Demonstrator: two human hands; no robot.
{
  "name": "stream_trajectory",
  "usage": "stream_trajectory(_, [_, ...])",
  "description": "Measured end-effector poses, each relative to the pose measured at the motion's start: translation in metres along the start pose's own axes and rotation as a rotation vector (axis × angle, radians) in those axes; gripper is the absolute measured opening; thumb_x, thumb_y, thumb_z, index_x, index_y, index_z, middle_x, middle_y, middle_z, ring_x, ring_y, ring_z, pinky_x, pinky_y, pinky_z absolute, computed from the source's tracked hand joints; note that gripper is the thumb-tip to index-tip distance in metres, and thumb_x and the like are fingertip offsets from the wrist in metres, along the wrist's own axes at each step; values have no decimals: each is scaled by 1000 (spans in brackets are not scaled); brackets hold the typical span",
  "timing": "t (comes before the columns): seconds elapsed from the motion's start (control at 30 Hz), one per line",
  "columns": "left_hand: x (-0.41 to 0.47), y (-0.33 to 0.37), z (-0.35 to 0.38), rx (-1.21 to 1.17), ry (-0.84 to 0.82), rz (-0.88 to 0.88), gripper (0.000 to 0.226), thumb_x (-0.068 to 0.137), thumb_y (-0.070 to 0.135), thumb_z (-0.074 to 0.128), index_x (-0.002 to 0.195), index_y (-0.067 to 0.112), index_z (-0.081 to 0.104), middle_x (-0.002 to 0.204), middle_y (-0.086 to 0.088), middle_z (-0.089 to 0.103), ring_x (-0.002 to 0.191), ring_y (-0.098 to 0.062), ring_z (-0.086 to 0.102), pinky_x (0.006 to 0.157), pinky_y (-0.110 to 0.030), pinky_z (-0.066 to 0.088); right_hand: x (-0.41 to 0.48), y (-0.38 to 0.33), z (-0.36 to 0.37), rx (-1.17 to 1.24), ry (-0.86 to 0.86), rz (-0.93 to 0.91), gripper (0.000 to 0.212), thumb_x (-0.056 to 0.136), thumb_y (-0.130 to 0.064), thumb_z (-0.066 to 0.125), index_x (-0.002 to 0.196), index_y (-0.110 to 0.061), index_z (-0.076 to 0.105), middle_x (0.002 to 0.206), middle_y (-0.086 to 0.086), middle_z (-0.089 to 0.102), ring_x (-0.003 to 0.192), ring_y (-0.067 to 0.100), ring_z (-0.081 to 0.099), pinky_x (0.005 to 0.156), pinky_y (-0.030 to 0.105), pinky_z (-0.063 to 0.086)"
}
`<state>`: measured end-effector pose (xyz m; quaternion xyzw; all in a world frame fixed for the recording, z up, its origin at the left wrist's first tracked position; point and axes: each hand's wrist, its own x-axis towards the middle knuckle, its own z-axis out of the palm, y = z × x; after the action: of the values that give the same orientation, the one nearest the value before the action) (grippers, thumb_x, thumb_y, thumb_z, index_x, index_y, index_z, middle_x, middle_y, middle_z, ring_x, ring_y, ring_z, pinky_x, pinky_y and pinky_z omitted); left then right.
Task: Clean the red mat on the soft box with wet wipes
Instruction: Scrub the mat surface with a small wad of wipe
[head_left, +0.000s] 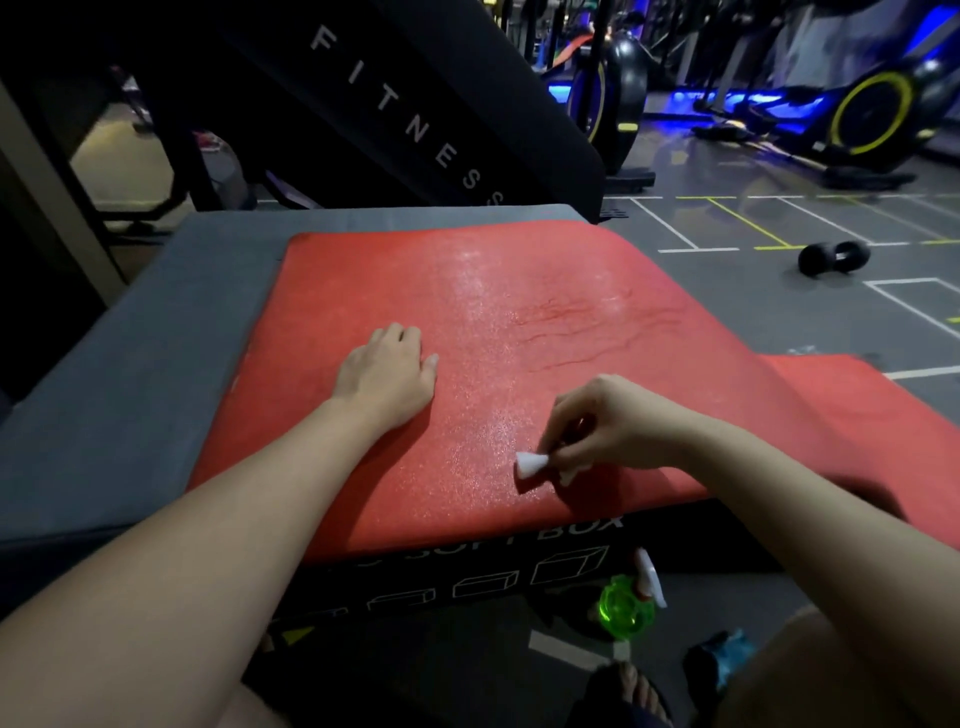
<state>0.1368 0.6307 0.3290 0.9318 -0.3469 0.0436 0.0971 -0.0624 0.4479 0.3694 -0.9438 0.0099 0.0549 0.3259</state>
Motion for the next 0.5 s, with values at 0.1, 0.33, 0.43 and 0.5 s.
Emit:
stream_trajectory(0.1, [8, -7, 6, 5, 20, -5, 39, 105, 38, 43, 125, 7, 56, 127, -16, 55, 122, -36, 50, 96, -49, 44, 19, 10, 5, -7, 109, -5, 14, 74, -15, 82, 84, -24, 79, 80, -4, 72, 73, 13, 68, 68, 27, 52])
stream_trajectory(0.33, [22, -25, 22, -84, 104, -23, 38, 106, 36, 42, 122, 9, 63, 127, -15, 59, 121, -37, 53, 98, -50, 46, 73, 24, 10, -141, 467, -2, 13, 75, -13, 80, 87, -18, 79, 81, 0, 69, 71, 13, 59, 66, 26, 42])
stream_trajectory(0.43, [28, -29, 26, -114, 120, -24, 37, 106, 35, 44, 124, 10, 64, 130, -13, 60, 125, -35, 52, 102, -47, 43, 66, 22, -7, -33, 210, 49, 19, 74, -5, 78, 83, -21, 78, 71, -5, 71, 63, 6, 63, 62, 18, 45])
stream_trajectory(0.5, [38, -29, 26, -184, 133, -52, 39, 106, 37, 43, 126, 11, 64, 133, -13, 60, 127, -34, 52, 105, -46, 42, 55, 23, -18, 125, -18, 70, 20, 77, -1, 76, 85, -18, 78, 72, 1, 74, 65, 9, 67, 65, 24, 52])
